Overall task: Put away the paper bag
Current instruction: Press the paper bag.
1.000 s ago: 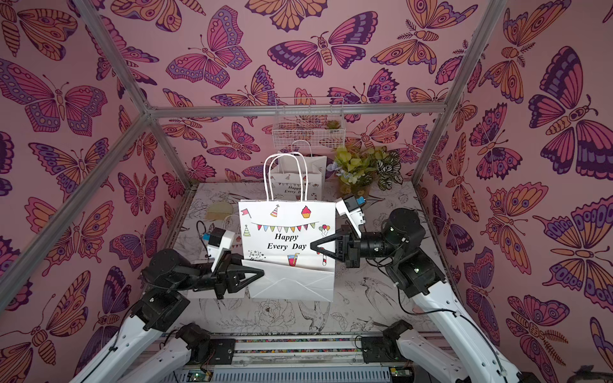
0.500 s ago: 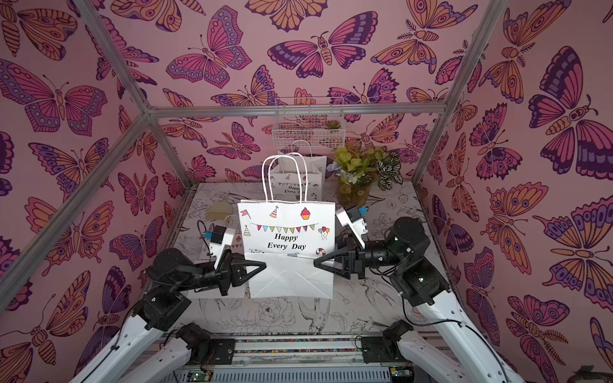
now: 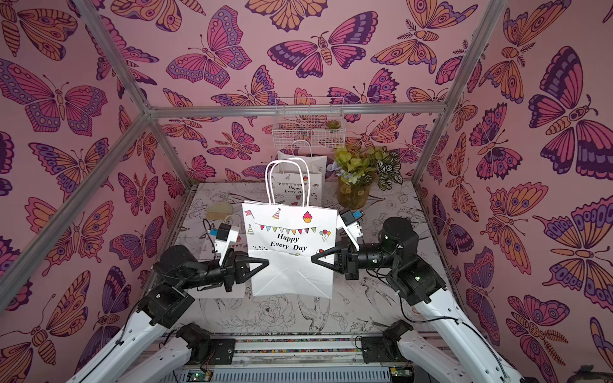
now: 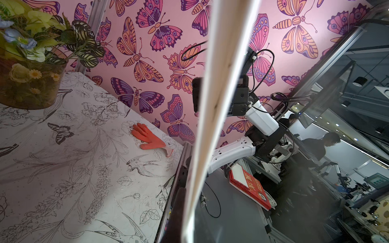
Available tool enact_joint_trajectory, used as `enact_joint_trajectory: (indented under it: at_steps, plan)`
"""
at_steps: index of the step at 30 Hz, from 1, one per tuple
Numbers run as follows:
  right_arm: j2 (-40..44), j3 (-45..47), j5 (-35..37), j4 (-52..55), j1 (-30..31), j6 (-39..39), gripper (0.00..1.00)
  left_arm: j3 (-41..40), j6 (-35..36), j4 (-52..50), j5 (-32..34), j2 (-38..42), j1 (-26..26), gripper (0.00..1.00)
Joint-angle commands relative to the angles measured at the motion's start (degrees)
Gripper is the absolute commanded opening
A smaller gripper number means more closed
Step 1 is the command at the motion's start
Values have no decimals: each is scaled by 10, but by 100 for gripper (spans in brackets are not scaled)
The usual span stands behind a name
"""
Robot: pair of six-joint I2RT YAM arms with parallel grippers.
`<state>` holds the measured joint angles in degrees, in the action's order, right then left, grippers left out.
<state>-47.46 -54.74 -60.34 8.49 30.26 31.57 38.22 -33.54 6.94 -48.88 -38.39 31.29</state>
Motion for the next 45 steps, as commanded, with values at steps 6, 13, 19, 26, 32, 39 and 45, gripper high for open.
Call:
enact_joint_trajectory:
  at_steps: [6, 13, 19, 26, 32, 39, 45]
  plan:
    - [-9, 3, 14, 51, 5, -43, 0, 68, 14, 39, -59, -56, 1, 38]
    - [-1, -14, 14, 81, -9, -60, 0, 54, -47, 143, -72, -90, 0, 24]
    - [-12, -18, 26, 76, -16, -58, 0, 20, -54, 119, -55, -28, 1, 35]
    - [-29, -15, 25, 24, -16, -15, 0, -11, -47, 84, -50, 15, 1, 37]
    - [-41, -45, 12, 74, -16, -38, 0, -34, -33, 65, -24, 28, 1, 26]
    - [-38, -39, 8, 83, -16, -38, 0, -19, -4, -7, 20, 43, 1, 6]
    - [-33, -5, 8, 38, -15, -3, 0, -23, -13, -23, 52, 77, 1, 7]
